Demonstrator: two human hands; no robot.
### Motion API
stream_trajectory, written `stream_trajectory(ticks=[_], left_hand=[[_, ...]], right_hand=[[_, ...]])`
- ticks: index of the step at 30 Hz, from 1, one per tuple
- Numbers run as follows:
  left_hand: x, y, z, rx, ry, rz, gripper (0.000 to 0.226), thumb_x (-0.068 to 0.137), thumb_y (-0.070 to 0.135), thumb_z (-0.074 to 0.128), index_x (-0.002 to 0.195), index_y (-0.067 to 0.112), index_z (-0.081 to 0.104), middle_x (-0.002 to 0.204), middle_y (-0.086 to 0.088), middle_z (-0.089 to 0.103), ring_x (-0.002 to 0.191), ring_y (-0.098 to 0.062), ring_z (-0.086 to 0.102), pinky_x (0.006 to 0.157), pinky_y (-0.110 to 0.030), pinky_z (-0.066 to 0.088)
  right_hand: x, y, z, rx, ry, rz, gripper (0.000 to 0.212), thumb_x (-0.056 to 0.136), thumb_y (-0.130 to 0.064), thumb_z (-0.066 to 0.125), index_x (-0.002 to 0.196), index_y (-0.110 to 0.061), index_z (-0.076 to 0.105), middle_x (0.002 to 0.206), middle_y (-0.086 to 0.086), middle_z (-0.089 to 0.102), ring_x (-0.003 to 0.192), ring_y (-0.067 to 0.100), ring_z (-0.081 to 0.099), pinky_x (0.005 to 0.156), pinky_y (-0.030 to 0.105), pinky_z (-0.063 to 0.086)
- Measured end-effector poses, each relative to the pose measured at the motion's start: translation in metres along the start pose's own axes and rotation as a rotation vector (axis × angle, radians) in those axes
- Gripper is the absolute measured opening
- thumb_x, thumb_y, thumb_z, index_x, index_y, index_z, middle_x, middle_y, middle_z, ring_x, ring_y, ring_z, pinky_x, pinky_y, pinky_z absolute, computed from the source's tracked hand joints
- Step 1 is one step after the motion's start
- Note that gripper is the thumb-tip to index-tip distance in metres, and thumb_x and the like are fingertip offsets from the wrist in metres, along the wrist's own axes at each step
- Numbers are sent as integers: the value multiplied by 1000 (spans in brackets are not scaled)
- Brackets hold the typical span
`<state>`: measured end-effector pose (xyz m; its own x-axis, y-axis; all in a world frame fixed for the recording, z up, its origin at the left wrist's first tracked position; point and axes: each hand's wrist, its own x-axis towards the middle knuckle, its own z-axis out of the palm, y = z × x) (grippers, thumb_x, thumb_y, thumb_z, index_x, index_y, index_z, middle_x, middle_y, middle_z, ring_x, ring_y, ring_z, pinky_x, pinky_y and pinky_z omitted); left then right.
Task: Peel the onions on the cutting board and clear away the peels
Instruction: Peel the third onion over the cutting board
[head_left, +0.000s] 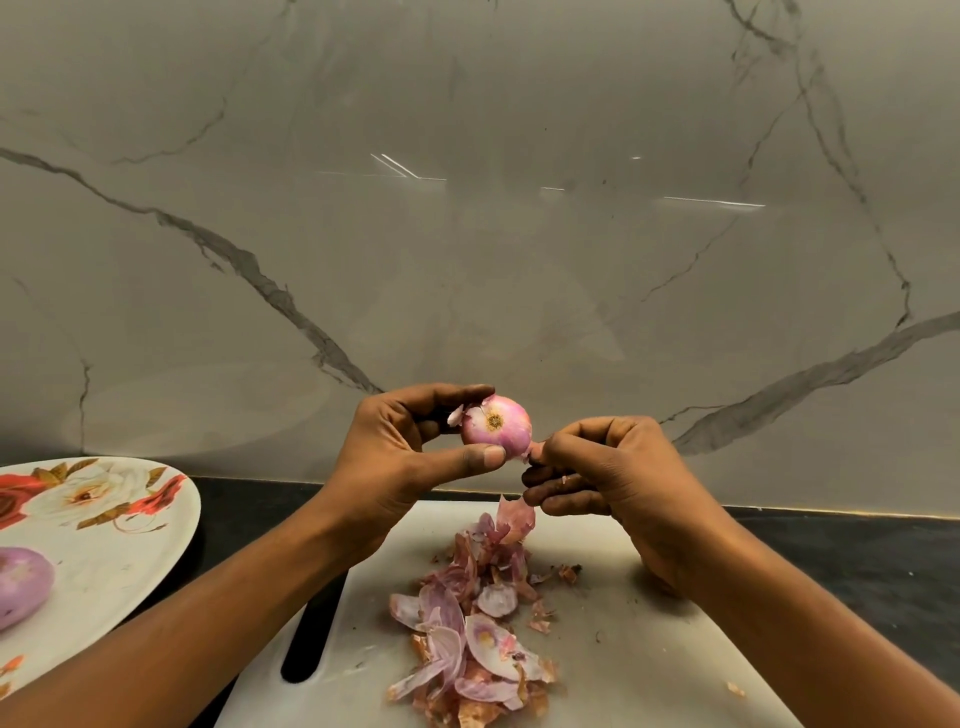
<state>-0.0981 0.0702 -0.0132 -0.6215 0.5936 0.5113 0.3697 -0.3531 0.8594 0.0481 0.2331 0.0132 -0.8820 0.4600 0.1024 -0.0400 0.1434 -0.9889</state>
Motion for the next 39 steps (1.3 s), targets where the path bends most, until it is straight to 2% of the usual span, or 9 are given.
stream_trajectory(ticks=[4, 8, 12, 16, 19, 24, 31, 35, 39], left_hand=[[1, 1, 0, -200, -32, -98, 56, 69, 8, 83, 124, 11, 73, 120, -13, 77, 111, -32, 75, 89, -36, 64], [3, 6, 0, -353, -21, -178, 45, 81, 7, 78, 126, 8, 71, 124, -16, 75, 112, -35, 74, 84, -31, 64], [5, 7, -3, -448, -55, -228, 50, 82, 18, 77, 129, 5, 69, 127, -19, 73, 114, -39, 73, 84, -30, 64], [3, 7, -1, -433, -60, -244, 39, 92, 19, 73, 129, 7, 70, 125, -20, 74, 111, -40, 74, 81, -29, 65], [3, 7, -1, -392, -48, -266, 43, 88, 23, 67, 128, 9, 72, 124, -19, 74, 108, -37, 75, 80, -30, 65], [2, 9, 2, -338, -46, -307, 37, 86, 33, 68, 116, 15, 80, 117, -18, 76, 101, -33, 76, 78, -29, 64], [2, 9, 6, -185, -38, -340, 43, 93, 42, 61, 114, 8, 77, 101, -22, 78, 84, -32, 77, 74, -31, 65], [-1, 7, 9, -157, -89, -331, 41, 96, 39, 59, 117, 8, 76, 106, -20, 79, 95, -37, 78, 79, -33, 66], [-2, 3, 11, -155, -96, -348, 43, 97, 38, 59, 122, 7, 74, 111, -19, 78, 101, -38, 77, 88, -38, 65]], right_hand=[[2, 2, -2, -16, 13, 6, 16, 97, -9, 71, 92, 5, 78, 85, 19, 80, 78, 31, 80, 65, 28, 64], [4, 5, -2, -31, 6, 20, 16, 97, -7, 70, 92, 6, 77, 85, 20, 80, 75, 29, 80, 67, 29, 65], [5, 6, -3, -102, -24, 25, 15, 96, -8, 72, 90, 4, 78, 83, 18, 80, 73, 26, 79, 67, 29, 65], [6, 7, -6, -192, -54, 14, 13, 93, -11, 76, 90, 1, 79, 83, 15, 80, 73, 25, 79, 65, 27, 63], [6, 6, -8, -214, -51, -21, 8, 89, -7, 81, 93, -1, 78, 83, 13, 81, 75, 24, 80, 65, 27, 64], [6, 4, -8, -120, -24, -103, 26, 85, -2, 83, 109, -10, 76, 91, 12, 82, 85, 28, 81, 80, 41, 68], [7, 6, -4, -115, -48, -227, 39, 88, -14, 82, 125, -22, 73, 102, 3, 83, 91, 24, 81, 81, 36, 67], [6, 9, -3, -78, -64, -235, 37, 90, -13, 80, 125, -19, 75, 103, 3, 83, 93, 23, 81, 82, 34, 66], [7, 13, -1, -94, -18, -274, 32, 90, -9, 80, 121, -17, 77, 101, 1, 83, 91, 19, 81, 75, 25, 64]])
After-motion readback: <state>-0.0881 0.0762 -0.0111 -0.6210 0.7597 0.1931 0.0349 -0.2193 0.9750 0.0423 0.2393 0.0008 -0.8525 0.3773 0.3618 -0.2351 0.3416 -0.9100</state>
